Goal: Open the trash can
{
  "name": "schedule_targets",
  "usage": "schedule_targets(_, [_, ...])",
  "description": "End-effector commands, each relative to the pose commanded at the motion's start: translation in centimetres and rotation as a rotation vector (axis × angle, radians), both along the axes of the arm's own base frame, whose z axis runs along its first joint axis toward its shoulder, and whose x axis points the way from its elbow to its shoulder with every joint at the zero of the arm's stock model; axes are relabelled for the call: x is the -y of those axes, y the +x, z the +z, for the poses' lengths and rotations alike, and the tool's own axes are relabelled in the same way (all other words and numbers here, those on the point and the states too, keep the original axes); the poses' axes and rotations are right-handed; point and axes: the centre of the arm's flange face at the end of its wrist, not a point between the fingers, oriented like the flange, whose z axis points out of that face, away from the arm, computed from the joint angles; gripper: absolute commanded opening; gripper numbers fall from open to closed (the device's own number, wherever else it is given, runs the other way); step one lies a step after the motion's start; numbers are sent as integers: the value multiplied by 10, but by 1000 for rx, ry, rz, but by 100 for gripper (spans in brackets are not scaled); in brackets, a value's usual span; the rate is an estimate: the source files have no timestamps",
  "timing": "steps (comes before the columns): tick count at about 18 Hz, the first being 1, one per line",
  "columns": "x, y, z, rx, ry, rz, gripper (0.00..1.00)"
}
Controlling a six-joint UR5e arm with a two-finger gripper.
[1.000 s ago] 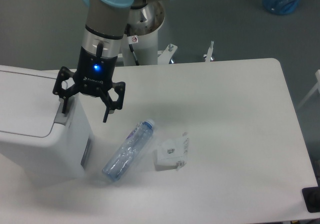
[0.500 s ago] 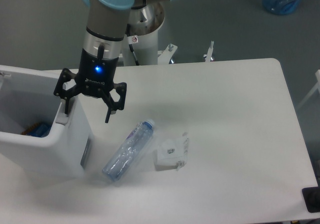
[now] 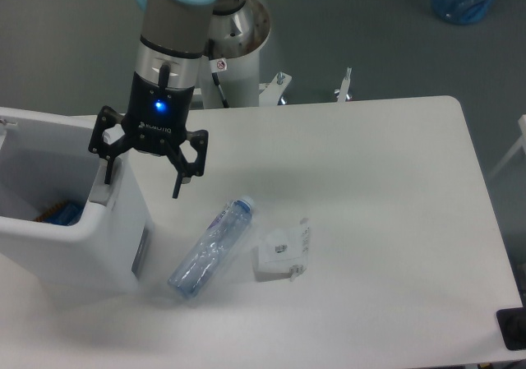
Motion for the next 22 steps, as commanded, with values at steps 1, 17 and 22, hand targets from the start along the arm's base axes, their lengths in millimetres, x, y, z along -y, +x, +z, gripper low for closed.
schedule_targets(1, [2,-15,-3,-38,-32,29,100])
schedule_targets(17, [32,-217,-139,-334,-404,-391,100])
schedule_targets(22, [57,-225,-159,-369,-567,-476,100])
